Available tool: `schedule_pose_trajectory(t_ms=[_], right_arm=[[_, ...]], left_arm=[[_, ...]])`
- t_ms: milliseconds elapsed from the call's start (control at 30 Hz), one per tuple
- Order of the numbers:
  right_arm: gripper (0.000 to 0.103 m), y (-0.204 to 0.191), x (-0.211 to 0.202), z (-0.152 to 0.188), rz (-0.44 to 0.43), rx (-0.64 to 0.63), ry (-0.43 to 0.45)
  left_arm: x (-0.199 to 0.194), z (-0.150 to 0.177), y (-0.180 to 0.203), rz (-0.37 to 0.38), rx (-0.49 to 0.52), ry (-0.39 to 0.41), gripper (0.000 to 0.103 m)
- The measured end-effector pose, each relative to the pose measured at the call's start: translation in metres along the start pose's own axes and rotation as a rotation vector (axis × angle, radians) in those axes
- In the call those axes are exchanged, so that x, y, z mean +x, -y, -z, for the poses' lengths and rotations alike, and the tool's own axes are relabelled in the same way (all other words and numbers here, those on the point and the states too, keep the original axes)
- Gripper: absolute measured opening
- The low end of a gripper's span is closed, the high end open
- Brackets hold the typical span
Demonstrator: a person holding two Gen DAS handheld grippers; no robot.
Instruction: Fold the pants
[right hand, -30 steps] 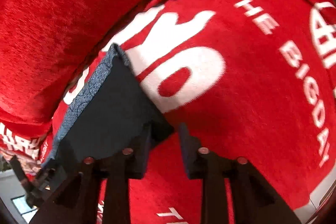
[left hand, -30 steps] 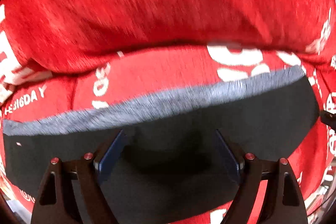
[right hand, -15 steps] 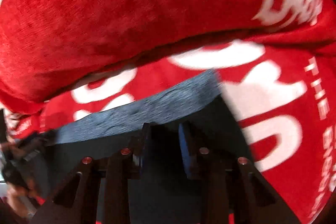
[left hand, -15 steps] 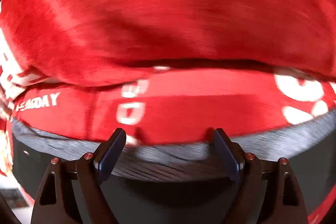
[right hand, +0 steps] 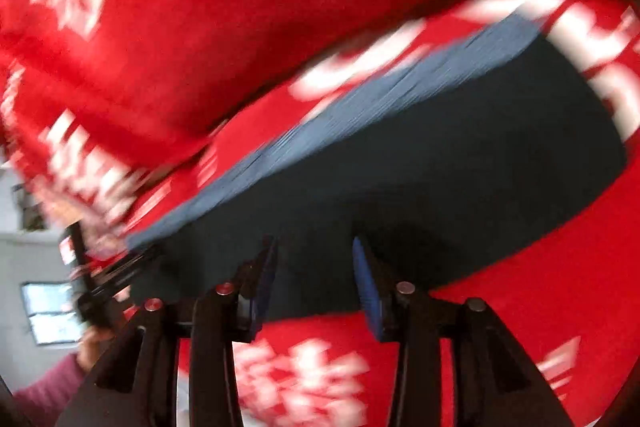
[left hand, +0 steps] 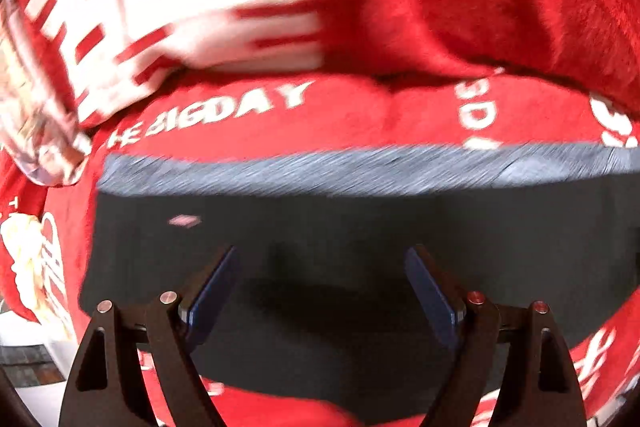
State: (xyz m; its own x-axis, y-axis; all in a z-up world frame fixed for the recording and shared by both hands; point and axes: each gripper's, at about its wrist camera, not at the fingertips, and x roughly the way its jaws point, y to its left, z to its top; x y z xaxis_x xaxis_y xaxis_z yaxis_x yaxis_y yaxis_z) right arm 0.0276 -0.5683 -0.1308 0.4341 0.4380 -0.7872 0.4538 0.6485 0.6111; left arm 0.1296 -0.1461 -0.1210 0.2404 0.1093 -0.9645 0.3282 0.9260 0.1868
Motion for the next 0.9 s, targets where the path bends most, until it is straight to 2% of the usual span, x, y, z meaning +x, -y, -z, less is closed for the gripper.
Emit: schedule_pose_trajectory(t_ms=[167,233,267,300,333,367,600,733,767,800,900], right_arm=[[0.043,-0.063,0.072,0.084,-0.207,0.026,-0.152],[0.043,-0.087,0.115,0.11,-0.238,0.036,-0.207],[0.043,-0.1,0.135,0.125,-0.252,0.049,-0.231],[0.043,-0.106,0.148,0.132,-0.259,0.058,-0.243],[0.043,-0.112,0.159,0.139,-0.26,0.064,-0.245],[0.043,-0.117,0.168,0.147,-0.262,0.073,-0.237],[0.043,-0.119,0.18,0.151,-0.254,0.119,-0.18],[0.041,-0.121,0.193,0.146,-0.246,0.164,-0.181],[0.016,-0.124,0.195,0.142,-0.232,0.188,-0.195],[0.01,-0.128,0.194,0.138,-0.219,0.19,-0.19],[0.009,-0.144,0.174,0.134,-0.215,0.142,-0.129]], left_arm=[[0.017,0.026,-0.083,-0.092,0.041,0.006,0.086],[0.034,0.035,-0.118,-0.115,0.011,-0.008,0.086],[0.045,0.041,-0.136,-0.112,-0.015,-0.026,0.086],[0.051,0.045,-0.148,-0.077,-0.038,-0.031,0.09],[0.054,0.049,-0.158,-0.042,-0.062,-0.015,0.098],[0.057,0.051,-0.163,-0.028,-0.07,-0.003,0.1],[0.073,0.053,-0.181,0.092,-0.093,0.01,0.103],[0.074,0.054,-0.184,0.107,-0.086,0.012,0.103],[0.073,0.053,-0.183,0.111,-0.087,0.008,0.103],[0.072,0.053,-0.183,0.113,-0.085,0.006,0.103],[0.068,0.055,-0.185,0.119,-0.081,0.01,0.103]])
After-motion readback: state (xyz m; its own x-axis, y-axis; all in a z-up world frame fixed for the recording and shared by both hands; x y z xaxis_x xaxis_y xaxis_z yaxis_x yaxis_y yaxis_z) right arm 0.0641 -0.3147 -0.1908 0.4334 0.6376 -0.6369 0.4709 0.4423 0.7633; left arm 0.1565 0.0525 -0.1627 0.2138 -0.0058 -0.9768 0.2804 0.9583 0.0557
